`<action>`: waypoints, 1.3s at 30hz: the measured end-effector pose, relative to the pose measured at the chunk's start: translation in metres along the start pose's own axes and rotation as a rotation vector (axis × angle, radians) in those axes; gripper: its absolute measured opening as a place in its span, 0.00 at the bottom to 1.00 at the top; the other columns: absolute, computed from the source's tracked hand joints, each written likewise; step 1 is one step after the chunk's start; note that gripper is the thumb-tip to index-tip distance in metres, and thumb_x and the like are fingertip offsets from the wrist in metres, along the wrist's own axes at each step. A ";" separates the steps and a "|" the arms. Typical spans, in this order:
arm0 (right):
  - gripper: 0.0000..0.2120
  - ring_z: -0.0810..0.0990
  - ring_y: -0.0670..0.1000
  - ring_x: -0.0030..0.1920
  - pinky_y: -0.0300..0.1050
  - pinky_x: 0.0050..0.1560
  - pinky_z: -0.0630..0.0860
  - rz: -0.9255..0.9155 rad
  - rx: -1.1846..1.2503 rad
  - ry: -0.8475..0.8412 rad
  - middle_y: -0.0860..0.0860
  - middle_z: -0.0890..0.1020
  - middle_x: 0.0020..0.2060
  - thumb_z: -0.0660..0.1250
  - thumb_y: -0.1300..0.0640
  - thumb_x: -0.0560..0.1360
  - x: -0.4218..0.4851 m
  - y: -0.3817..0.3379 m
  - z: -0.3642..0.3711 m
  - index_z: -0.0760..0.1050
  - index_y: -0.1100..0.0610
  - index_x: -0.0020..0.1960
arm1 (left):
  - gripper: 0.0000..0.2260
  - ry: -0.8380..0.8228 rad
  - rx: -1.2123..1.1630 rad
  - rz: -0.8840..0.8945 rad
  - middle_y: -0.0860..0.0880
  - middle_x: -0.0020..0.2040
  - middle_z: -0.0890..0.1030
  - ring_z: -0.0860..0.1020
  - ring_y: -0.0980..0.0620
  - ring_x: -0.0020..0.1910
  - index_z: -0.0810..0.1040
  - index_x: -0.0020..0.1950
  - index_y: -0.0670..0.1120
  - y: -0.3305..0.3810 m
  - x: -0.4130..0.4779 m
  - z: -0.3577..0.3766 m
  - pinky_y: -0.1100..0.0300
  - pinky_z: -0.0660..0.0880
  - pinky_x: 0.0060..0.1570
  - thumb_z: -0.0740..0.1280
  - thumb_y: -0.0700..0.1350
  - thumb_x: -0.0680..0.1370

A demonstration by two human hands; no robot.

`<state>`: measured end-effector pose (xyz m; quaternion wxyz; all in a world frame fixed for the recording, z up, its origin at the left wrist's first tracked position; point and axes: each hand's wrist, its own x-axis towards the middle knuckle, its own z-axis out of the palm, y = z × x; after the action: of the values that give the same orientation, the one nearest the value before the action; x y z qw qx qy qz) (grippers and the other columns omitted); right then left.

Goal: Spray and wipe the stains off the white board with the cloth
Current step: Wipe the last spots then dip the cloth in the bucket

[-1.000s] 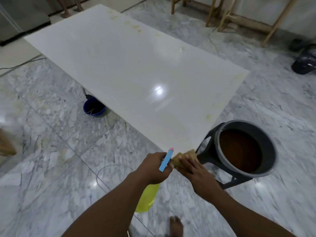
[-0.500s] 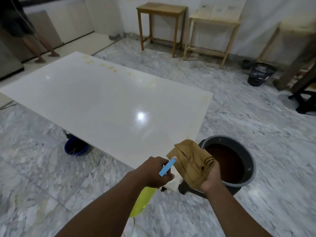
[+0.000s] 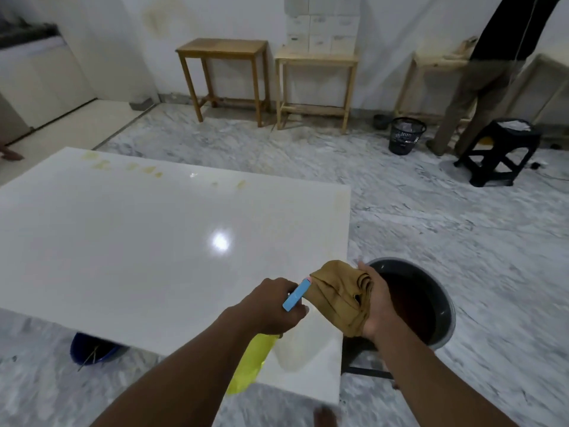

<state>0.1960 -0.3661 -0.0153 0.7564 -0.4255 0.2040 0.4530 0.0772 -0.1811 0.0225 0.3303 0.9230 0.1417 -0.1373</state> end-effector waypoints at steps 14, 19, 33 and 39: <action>0.28 0.79 0.58 0.54 0.48 0.50 0.76 -0.417 -1.183 0.434 0.58 0.78 0.57 0.61 0.47 0.74 0.287 -0.252 0.070 0.66 0.58 0.70 | 0.11 0.176 -0.218 -0.089 0.44 0.42 0.85 0.86 0.43 0.37 0.79 0.46 0.45 0.024 0.220 -0.042 0.42 0.83 0.44 0.70 0.52 0.80; 0.41 0.59 0.64 0.76 0.66 0.73 0.60 -0.326 -1.698 0.411 0.59 0.59 0.77 0.56 0.34 0.76 0.390 -0.255 0.058 0.51 0.55 0.80 | 0.10 0.191 -0.224 -0.097 0.44 0.44 0.85 0.85 0.42 0.37 0.79 0.47 0.45 0.017 0.271 -0.050 0.43 0.83 0.44 0.71 0.51 0.81; 0.31 0.49 0.60 0.80 0.63 0.78 0.48 -0.823 -1.964 0.536 0.56 0.56 0.80 0.48 0.43 0.80 0.435 -0.215 0.017 0.55 0.56 0.80 | 0.09 0.176 -0.258 -0.141 0.46 0.44 0.84 0.84 0.45 0.38 0.79 0.49 0.47 -0.014 0.292 -0.040 0.44 0.84 0.43 0.71 0.51 0.81; 0.32 0.47 0.60 0.81 0.64 0.78 0.48 -0.825 -1.962 0.532 0.57 0.55 0.81 0.48 0.43 0.80 0.404 -0.177 0.005 0.54 0.56 0.80 | 0.09 0.155 -0.220 -0.132 0.44 0.44 0.84 0.85 0.43 0.38 0.80 0.49 0.45 -0.014 0.264 -0.034 0.43 0.84 0.43 0.71 0.51 0.81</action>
<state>0.5522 -0.1959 -0.2119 0.1140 -0.9620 -0.2467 0.0242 0.3212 -0.1035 -0.0518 0.4076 0.8778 0.2414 -0.0709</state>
